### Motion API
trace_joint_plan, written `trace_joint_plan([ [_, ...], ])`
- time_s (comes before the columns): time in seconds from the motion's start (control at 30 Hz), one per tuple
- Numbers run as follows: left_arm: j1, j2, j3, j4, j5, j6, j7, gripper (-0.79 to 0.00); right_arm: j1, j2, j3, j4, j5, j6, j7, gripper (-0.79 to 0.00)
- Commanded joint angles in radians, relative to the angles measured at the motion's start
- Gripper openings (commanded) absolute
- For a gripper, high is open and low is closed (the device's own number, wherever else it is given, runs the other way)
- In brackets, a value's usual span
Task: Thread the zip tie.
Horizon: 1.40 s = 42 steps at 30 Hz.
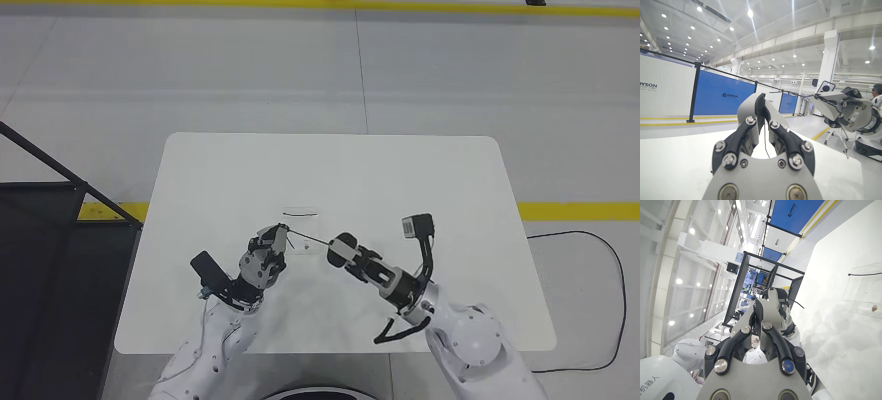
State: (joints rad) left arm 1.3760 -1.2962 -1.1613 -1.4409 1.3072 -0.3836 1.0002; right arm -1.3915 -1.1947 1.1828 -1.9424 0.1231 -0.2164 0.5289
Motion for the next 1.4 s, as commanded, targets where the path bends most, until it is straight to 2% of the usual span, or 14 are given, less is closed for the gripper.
trace_joint_plan([
  [0.0,0.001,0.000,-0.001,-0.001,0.002,-0.001,0.000,-0.785,0.003,-0.001,-0.002,0.002,0.001,0.005,-0.002,-0.785],
  [0.77,0.004,-0.003,-0.006,-0.006,0.005,0.001,0.000,-0.785,0.024,-0.004,-0.012,0.016,-0.007,0.042,-0.009,-0.785],
  [1.37,0.006,-0.004,-0.008,-0.010,0.007,0.006,-0.001,-0.785,0.048,-0.006,-0.030,-0.002,-0.074,0.162,-0.025,-0.785],
])
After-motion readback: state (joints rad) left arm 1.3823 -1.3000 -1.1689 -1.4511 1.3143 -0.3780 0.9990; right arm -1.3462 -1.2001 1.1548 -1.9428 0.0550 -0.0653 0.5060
